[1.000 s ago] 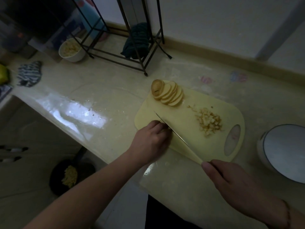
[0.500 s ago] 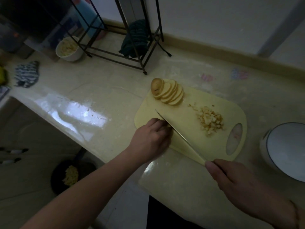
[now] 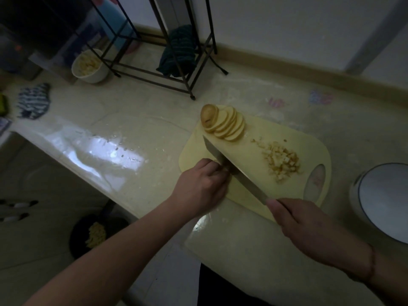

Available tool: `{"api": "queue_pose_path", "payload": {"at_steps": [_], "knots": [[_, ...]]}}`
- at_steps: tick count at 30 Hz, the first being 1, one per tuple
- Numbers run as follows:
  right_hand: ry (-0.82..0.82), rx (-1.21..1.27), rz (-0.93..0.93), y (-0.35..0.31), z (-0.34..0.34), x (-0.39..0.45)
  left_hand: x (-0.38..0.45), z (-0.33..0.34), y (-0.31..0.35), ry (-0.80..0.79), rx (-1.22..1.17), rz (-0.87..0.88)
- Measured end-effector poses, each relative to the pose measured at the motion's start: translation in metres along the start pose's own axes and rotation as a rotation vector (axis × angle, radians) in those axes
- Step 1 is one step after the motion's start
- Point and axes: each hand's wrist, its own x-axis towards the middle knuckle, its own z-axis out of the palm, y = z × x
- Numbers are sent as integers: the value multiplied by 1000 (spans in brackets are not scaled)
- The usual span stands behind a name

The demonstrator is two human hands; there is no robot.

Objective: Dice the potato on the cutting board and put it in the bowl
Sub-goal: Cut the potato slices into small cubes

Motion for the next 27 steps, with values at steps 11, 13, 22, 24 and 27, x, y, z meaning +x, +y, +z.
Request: {"api": "queue_pose_path", "payload": {"at_steps": [11,13,22,24,27], "knots": [[-156,316,211,4,-4,-2,-4,1,-5,-8,-44,-6],[-114,222,150,3,-3,-4,-4,1,-4,-8,-51,-9],[83,-104,-64,1,14,-10,-1,4,-10,17,-16,90],[108,-128,-73,5,16,-11,-2,4,-10,19,-16,91],[129,-124,-82,7,18,-12,-3,3,-10,20,-16,92]]}}
